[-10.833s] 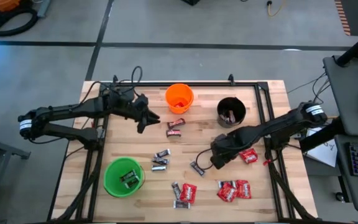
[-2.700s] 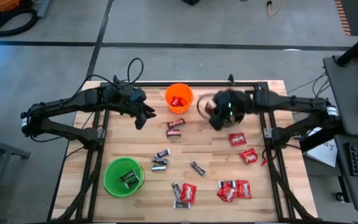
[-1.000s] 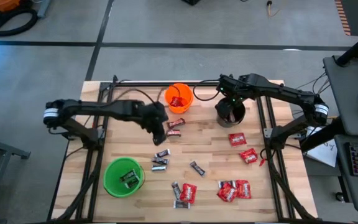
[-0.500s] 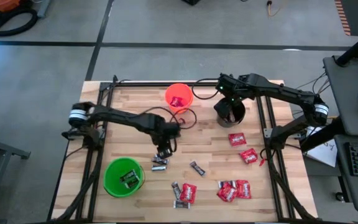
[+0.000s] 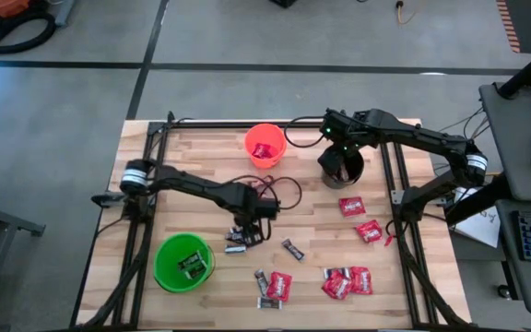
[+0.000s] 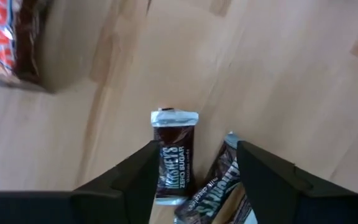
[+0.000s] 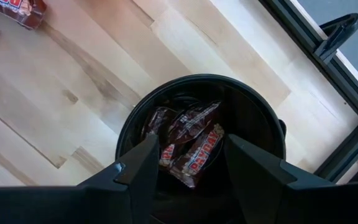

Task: Sort candy
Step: Put the black chocolate into the green bucket, then put the red candy into the orange bucket

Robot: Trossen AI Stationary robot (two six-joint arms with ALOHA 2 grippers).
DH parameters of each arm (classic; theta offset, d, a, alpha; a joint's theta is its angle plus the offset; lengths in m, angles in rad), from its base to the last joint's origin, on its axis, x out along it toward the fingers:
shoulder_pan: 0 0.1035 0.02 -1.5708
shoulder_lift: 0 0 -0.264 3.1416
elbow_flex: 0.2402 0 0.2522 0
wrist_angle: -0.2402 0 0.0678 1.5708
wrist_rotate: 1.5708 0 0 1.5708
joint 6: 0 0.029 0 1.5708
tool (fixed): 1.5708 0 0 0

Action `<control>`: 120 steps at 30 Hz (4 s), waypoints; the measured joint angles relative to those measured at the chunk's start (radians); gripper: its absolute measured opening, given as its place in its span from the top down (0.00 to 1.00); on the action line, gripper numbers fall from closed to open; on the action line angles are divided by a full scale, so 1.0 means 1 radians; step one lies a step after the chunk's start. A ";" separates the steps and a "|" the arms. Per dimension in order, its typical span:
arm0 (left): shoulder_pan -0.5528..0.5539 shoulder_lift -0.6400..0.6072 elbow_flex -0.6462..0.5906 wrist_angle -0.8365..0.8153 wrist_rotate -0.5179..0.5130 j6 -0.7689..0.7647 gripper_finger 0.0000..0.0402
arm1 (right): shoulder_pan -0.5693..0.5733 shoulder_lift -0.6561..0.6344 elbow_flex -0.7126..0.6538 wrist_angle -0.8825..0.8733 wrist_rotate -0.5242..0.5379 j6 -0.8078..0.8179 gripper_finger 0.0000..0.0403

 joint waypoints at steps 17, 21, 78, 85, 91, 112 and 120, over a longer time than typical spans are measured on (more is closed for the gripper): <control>-0.013 0.059 -0.038 0.026 -0.060 -0.021 0.50 | 0.000 0.000 0.000 0.000 0.000 0.001 0.56; -0.013 0.063 -0.043 0.035 -0.104 -0.013 0.53 | 0.000 0.000 -0.001 0.000 0.000 0.007 0.56; 0.118 -0.588 0.047 -0.300 0.200 0.391 0.91 | 0.001 0.000 0.003 0.013 -0.089 0.127 0.56; -0.048 -0.661 0.028 -0.436 0.223 0.203 0.91 | 0.013 0.000 0.003 0.013 -0.146 0.166 0.56; -0.189 -0.665 -0.026 -0.428 0.221 0.061 0.91 | 0.028 0.000 0.003 0.013 -0.160 0.202 0.56; -0.355 -0.658 -0.265 -0.273 0.201 -0.075 0.76 | 0.090 -0.003 0.003 -0.031 -0.263 0.275 0.56; -0.353 -0.660 -0.137 -0.320 0.193 0.036 0.64 | 0.094 -0.027 0.022 -0.154 -0.324 0.304 0.56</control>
